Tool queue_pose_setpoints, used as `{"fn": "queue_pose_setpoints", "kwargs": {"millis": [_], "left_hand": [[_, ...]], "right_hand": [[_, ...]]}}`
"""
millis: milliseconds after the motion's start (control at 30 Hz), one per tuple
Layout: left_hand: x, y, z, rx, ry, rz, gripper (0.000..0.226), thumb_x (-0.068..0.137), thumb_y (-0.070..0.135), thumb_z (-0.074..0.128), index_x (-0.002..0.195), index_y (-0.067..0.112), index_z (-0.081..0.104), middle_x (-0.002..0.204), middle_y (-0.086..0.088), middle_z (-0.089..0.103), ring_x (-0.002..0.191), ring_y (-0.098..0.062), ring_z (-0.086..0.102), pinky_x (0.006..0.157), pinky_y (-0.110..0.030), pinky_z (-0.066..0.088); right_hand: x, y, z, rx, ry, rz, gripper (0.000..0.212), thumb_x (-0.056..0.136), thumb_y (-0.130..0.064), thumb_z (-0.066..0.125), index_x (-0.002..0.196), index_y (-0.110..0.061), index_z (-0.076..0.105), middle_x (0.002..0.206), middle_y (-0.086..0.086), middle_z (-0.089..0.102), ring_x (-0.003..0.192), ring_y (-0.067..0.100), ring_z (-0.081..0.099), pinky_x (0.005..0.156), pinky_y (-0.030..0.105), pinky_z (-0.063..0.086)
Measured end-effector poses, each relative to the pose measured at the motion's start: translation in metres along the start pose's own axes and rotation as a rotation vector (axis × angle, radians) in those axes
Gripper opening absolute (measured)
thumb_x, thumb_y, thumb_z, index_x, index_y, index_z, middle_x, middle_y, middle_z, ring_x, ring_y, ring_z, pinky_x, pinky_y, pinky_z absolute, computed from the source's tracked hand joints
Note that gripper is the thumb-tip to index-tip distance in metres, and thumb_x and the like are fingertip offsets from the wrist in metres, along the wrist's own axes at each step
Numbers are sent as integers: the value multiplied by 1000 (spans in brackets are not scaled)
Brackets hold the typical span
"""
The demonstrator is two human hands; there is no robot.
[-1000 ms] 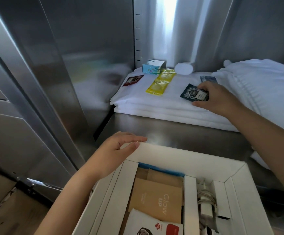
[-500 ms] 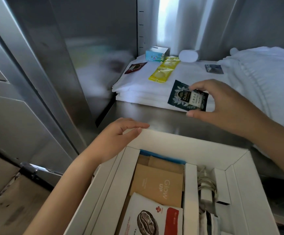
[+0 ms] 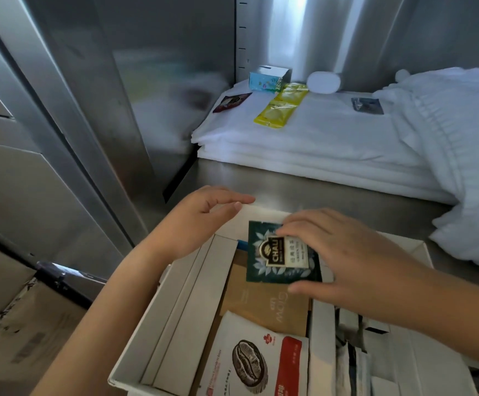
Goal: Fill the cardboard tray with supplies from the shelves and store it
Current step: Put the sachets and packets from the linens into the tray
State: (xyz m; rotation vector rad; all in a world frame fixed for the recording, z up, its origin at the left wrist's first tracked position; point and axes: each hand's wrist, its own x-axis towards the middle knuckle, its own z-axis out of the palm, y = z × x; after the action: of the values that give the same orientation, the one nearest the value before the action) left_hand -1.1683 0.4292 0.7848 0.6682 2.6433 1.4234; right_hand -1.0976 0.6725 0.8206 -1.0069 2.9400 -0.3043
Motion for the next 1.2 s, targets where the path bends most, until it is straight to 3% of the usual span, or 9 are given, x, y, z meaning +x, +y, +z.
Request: {"fn": "queue_pose_setpoints", "kwargs": {"millis": [200,500,633,800,967,1133,1200], "left_hand": [[0,-1,0,-11,10,1,25,97,28,52,115,35,67,105,21,66,111,0,53,101,-30,40],[-1,2,0,-27,4,5,24,97,26,51,114,34,66,105,8,67,108,-1,55,97,-21,40],[-2,4,0,-28,-1,-9,24,97,26,51,115,33,66,107,4,66,106,0,55,93,-15,39],[-2,6,-1,-11,-7,-14,26,97,24,51,117,29,67,109,7,66,108,3,53,93,-11,37],[-3,5,-1,-14,-16,-20,26,98,26,50,118,31,66,109,15,65,108,8,51,89,-5,35],[-3,5,-1,-5,-18,-21,26,98,28,50,118,33,66,109,17,64,109,7,51,93,-10,36],[-3,5,-1,-7,-18,-20,26,98,28,50,118,33,66,109,18,65,109,6,52,95,-14,37]], "right_hand": [[15,-2,22,-104,-104,-37,67,76,-71,45,131,-33,38,130,-16,44,120,4,35,102,19,21],[33,-9,43,-185,-211,-42,67,82,-67,47,133,-24,40,128,-5,47,117,14,41,101,32,35],[35,-11,49,-190,-234,-33,68,83,-67,46,136,-24,38,132,-4,45,120,14,40,101,31,34],[35,-11,45,-142,-232,-37,71,81,-69,43,138,-26,36,134,-8,43,122,12,38,103,30,34],[26,-4,38,-62,-256,-112,55,88,-60,41,135,-34,37,137,-12,40,121,7,38,100,27,39],[19,0,40,-84,-389,-265,54,91,-61,21,137,-36,34,139,-10,38,122,8,39,100,30,44],[19,1,45,-112,-411,-282,51,95,-56,27,141,-34,31,141,-8,36,123,10,37,101,33,42]]}}
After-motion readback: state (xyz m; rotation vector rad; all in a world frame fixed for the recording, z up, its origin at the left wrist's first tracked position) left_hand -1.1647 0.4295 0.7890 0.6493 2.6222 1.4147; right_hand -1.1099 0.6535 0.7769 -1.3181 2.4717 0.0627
